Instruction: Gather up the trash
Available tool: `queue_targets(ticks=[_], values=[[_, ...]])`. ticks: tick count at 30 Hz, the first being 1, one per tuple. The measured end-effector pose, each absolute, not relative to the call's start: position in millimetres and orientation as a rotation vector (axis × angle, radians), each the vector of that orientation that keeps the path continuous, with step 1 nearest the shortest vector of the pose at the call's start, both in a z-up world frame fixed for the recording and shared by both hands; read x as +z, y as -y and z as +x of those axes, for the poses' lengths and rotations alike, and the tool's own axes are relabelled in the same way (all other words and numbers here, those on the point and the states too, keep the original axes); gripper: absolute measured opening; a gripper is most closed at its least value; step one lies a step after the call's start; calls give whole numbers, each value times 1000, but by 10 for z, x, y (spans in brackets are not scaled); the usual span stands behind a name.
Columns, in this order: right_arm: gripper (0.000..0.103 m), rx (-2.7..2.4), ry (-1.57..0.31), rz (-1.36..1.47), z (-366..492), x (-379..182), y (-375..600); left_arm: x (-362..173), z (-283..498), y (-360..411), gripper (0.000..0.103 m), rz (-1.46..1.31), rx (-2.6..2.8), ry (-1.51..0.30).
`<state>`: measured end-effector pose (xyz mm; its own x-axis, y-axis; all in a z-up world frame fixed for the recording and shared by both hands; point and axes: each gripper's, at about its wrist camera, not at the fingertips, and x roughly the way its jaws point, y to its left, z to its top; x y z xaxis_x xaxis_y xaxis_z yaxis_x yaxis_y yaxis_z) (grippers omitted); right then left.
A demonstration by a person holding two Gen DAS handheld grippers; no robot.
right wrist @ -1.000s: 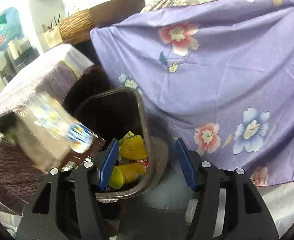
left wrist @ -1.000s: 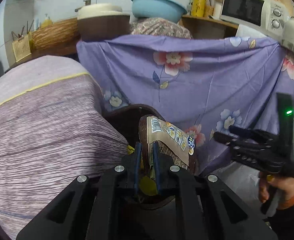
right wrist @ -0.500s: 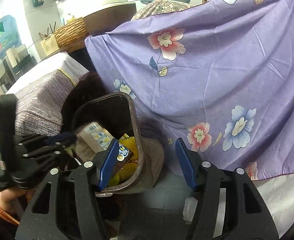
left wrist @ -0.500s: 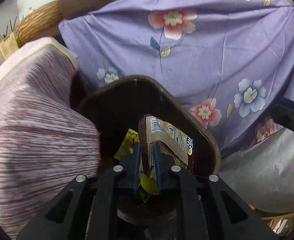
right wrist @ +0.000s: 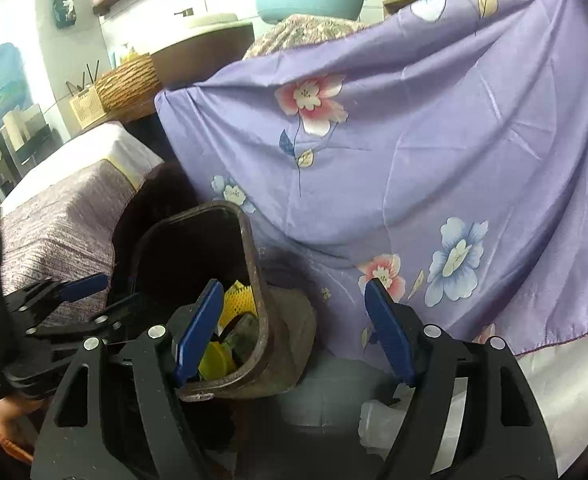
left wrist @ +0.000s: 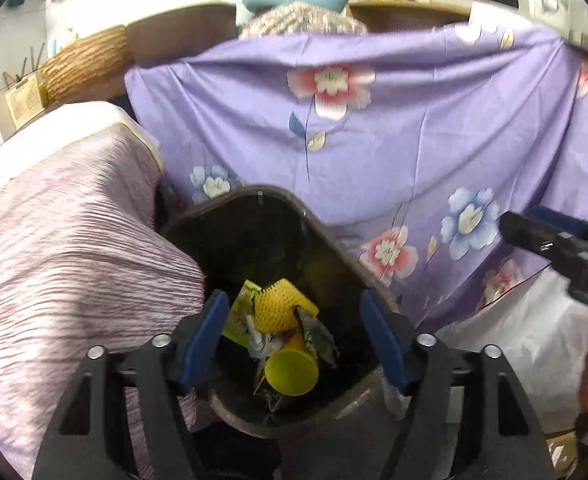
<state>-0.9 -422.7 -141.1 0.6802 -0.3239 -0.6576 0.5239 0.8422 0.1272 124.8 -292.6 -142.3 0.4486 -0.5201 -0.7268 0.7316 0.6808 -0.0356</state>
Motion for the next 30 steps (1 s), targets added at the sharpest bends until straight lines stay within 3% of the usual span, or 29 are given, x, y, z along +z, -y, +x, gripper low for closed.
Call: queue_targets(ticks=[4, 7, 19, 30], values=[[89, -511, -608, 297, -44, -1254, 4137, -1078, 1107, 2669, 82, 229, -787, -703], [93, -506, -573, 283, -36, -1144, 4036, -816, 996, 2423, 97, 180, -779, -612], [97, -402, -425, 199, 92, -695, 3377, -258, 710, 1558, 98, 163, -586, -376], [97, -259, -320, 120, 83, -404, 2628, -77, 464, 961, 98, 143, -416, -331]])
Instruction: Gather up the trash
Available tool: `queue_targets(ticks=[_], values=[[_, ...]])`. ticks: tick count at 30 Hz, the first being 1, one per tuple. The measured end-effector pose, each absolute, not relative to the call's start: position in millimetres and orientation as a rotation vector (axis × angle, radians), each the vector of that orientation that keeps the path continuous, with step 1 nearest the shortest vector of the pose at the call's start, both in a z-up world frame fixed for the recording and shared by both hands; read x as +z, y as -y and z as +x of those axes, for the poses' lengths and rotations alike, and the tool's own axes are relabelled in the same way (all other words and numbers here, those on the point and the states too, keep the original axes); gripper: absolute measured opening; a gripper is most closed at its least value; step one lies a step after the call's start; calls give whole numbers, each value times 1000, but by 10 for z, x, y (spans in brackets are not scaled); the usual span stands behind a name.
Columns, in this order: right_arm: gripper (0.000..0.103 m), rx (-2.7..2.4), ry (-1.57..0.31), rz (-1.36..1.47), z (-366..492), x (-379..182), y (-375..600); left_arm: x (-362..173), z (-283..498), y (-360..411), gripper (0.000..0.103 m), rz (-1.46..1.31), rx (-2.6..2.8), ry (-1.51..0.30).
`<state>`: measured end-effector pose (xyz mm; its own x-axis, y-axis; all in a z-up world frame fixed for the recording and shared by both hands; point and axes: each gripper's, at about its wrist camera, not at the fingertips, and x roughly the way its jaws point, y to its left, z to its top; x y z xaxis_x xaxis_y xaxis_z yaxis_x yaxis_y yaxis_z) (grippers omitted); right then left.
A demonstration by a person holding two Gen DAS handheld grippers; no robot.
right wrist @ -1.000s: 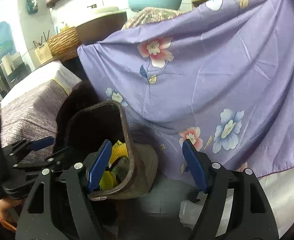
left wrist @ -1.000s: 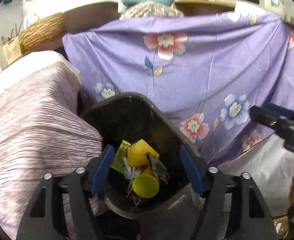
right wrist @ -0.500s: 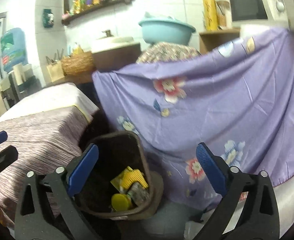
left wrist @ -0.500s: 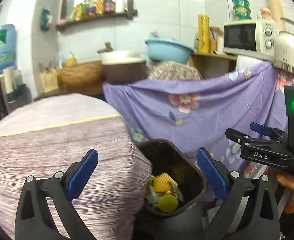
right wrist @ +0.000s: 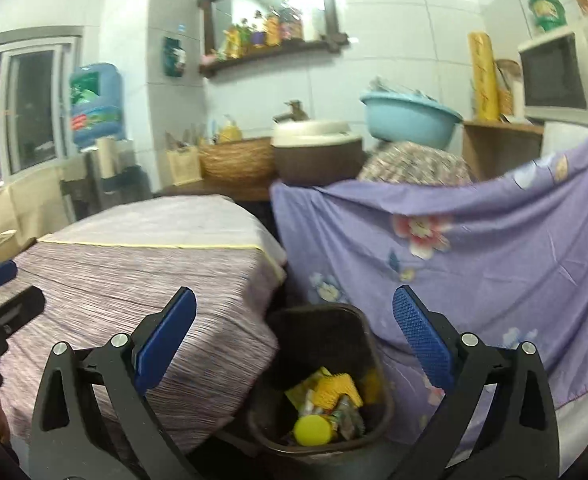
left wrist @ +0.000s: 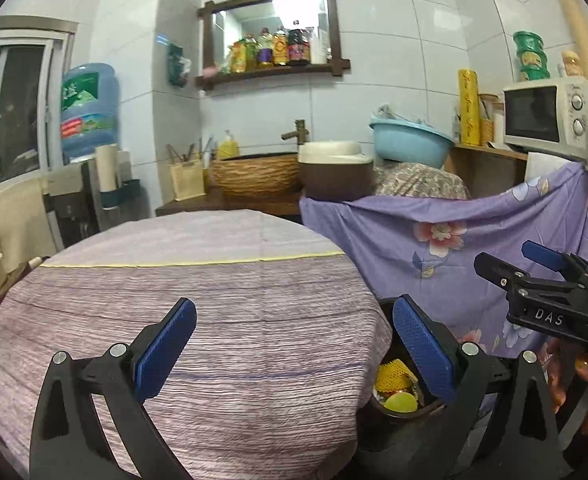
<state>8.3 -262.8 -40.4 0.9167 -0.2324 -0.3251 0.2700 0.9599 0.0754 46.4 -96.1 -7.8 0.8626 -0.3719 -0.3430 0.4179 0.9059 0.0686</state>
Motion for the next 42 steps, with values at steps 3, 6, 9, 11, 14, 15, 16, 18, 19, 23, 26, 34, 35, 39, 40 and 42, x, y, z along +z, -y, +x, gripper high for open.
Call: queue_targets(ticks=[3, 6, 9, 11, 14, 15, 16, 18, 19, 23, 26, 34, 35, 39, 40, 42], values=[[97, -238, -292, 69, 21, -317, 2433, 2, 359, 846, 98, 135, -379, -285], [97, -235, -265, 24, -62, -233, 2247, 43, 292, 745, 98, 102, -359, -267], [97, -221, -234, -5, -185, -180, 2129, 35, 255, 655, 98, 80, -314, -266], [97, -212, -206, -13, -275, -149, 2070, 17, 240, 600, 98, 74, -269, -268], [97, -201, -185, -20, -355, -129, 2040, 0, 222, 541, 98, 52, -246, -265], [97, -198, -183, -23, -371, -128, 2027, -5, 215, 522, 98, 46, -244, -263], [97, -198, -180, -24, -381, -124, 2023, -8, 205, 511, 98, 42, -241, -261], [97, -201, -163, -34, -408, -122, 2001, -9, 189, 487, 98, 35, -235, -255], [97, -200, -159, -37, -419, -120, 1988, -6, 189, 474, 98, 27, -233, -253], [97, -198, -149, -23, -440, -106, 2008, 5, 191, 439, 98, -1, -230, -252], [97, -210, -137, -14, -464, -97, 2033, 8, 174, 418, 98, -5, -226, -243], [97, -218, -143, 3, -470, -102, 2113, 3, 165, 421, 98, -8, -216, -244], [97, -218, -143, 3, -465, -102, 2118, 4, 168, 422, 98, -6, -215, -243], [97, -218, -148, 4, -460, -113, 2134, 9, 161, 427, 98, -5, -217, -242], [97, -218, -149, 5, -457, -114, 2146, 10, 158, 435, 98, -4, -217, -242], [97, -220, -150, 3, -450, -114, 2144, 9, 160, 446, 98, 2, -216, -242]])
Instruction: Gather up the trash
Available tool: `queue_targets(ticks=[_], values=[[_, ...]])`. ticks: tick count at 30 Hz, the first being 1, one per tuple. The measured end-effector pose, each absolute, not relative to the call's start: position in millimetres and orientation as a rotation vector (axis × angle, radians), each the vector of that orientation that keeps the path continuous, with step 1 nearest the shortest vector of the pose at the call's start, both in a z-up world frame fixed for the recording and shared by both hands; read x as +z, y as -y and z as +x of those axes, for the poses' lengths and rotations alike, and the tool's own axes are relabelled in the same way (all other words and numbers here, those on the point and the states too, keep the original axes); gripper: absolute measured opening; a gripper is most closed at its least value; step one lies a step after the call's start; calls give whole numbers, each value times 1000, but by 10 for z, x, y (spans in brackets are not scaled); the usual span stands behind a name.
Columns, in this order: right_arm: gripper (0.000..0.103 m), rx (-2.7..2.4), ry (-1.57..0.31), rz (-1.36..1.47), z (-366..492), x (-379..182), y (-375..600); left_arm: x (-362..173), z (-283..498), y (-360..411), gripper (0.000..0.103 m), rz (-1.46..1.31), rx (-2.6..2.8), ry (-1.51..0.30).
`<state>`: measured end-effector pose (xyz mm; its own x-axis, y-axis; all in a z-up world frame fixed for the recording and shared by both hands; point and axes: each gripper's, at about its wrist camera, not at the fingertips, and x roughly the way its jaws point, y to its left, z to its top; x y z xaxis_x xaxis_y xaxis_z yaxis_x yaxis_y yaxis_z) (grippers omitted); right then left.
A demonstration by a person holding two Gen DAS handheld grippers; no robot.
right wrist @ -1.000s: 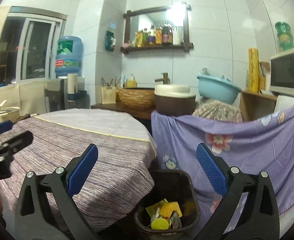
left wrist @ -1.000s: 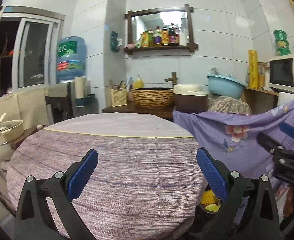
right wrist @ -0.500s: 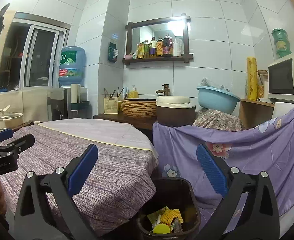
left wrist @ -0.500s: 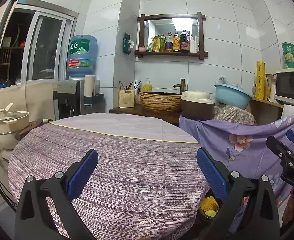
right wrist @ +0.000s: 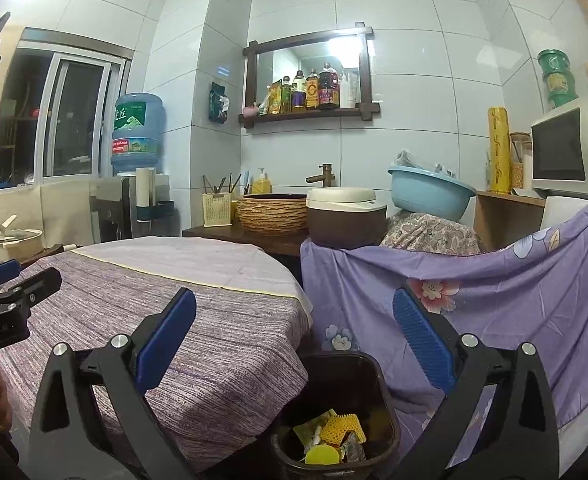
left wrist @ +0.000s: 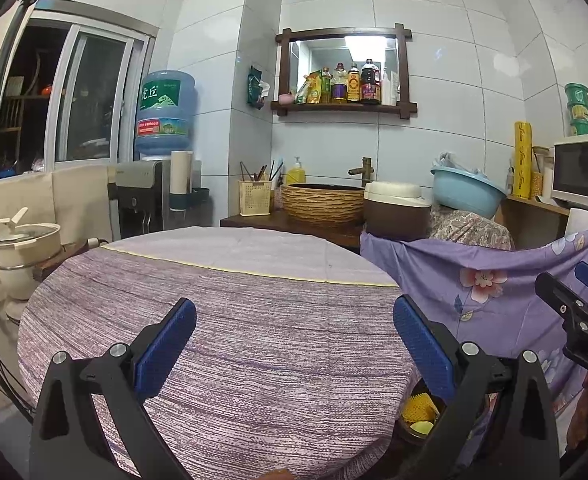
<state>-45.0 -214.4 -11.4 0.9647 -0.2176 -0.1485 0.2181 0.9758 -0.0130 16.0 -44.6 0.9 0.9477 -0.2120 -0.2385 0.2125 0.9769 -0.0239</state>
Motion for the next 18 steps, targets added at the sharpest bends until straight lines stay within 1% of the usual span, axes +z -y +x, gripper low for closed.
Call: queue_targets(ticks=[18], values=[[97, -231, -153, 5, -425, -117, 2196, 6, 147, 483, 98, 22, -216, -234]])
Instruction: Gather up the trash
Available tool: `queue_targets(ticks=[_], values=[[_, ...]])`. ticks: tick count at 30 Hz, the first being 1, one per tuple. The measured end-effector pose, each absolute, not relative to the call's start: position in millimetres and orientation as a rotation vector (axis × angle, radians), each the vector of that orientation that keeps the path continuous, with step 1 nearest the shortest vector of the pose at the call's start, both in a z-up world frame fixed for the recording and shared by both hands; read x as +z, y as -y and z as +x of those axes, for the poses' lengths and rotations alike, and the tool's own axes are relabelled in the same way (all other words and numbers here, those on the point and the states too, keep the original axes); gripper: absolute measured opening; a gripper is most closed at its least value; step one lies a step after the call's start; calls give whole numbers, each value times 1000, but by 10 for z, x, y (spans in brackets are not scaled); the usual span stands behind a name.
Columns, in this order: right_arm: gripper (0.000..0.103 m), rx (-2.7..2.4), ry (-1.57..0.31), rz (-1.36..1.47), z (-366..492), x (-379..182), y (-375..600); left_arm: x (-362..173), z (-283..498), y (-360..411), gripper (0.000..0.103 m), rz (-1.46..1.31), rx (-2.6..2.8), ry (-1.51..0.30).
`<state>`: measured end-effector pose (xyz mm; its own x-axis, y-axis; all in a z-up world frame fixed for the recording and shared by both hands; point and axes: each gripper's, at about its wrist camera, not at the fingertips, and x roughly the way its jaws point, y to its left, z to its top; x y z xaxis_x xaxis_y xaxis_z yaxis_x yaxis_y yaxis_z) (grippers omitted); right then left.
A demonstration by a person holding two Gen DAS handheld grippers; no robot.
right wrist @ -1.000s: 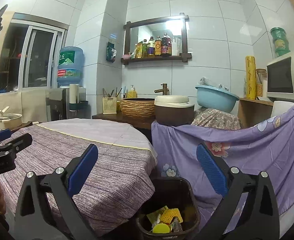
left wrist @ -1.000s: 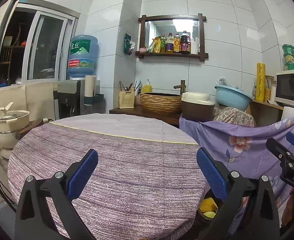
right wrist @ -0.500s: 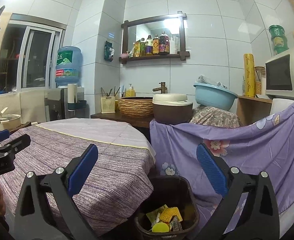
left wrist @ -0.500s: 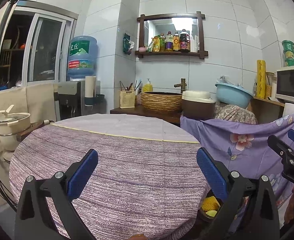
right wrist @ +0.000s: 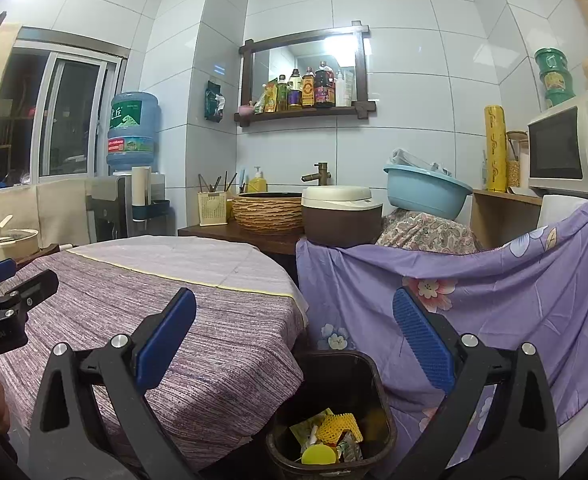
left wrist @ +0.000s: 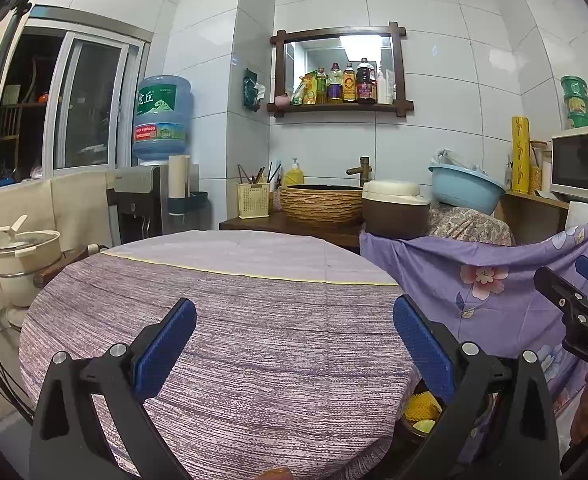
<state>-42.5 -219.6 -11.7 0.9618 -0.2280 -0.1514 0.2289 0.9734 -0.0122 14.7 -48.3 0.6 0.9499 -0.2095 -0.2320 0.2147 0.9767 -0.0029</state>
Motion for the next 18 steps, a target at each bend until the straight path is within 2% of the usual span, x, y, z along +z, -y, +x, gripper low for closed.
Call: queue_targets(ticks=[18], values=[[97, -232, -162, 5, -409, -137, 2227, -24, 158, 489, 98, 37, -229, -244]])
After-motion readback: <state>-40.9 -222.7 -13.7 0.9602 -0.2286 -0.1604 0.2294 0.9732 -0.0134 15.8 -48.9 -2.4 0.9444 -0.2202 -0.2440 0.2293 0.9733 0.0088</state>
